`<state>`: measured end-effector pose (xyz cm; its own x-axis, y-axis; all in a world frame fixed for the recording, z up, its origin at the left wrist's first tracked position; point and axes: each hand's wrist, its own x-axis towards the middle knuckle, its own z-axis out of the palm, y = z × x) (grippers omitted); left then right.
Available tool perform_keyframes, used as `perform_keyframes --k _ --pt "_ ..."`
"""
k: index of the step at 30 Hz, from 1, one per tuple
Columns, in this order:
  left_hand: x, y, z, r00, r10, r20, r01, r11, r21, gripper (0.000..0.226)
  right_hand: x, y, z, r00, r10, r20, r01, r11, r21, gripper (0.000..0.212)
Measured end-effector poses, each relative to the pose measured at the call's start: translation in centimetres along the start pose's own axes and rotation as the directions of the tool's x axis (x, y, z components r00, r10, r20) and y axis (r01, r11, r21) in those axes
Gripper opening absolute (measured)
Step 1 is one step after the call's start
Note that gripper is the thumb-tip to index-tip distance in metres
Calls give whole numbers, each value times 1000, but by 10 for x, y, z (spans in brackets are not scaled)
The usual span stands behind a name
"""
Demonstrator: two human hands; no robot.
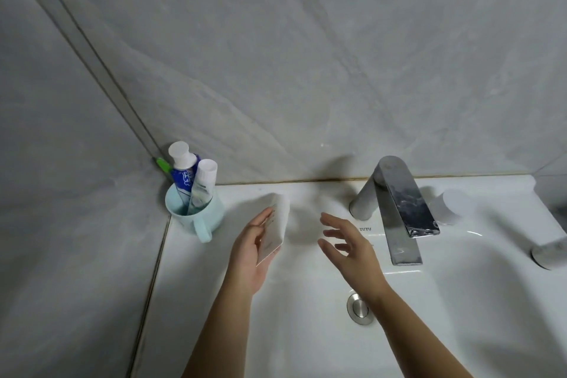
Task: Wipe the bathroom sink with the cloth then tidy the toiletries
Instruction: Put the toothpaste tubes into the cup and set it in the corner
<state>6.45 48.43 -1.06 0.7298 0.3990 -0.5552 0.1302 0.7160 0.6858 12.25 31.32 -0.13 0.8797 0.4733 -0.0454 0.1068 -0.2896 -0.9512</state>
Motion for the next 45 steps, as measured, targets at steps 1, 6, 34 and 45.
perform_keyframes --k 1,6,34,45 --pt "1 0 -1 1000 5 16 -5 1000 8 32 0 1 0 1000 -2 1 2 1000 1 43" --pt "1 1 -3 995 53 86 -58 997 58 44 4 0 -1 995 -80 57 83 995 -61 47" --pt "-40 9 -46 734 664 142 -473 349 809 35 92 -56 27 989 -132 -61 130 991 -35 19" --pt "-53 7 -57 684 699 208 -448 178 876 51 88 -60 21 991 -116 -60 106 984 -144 10"
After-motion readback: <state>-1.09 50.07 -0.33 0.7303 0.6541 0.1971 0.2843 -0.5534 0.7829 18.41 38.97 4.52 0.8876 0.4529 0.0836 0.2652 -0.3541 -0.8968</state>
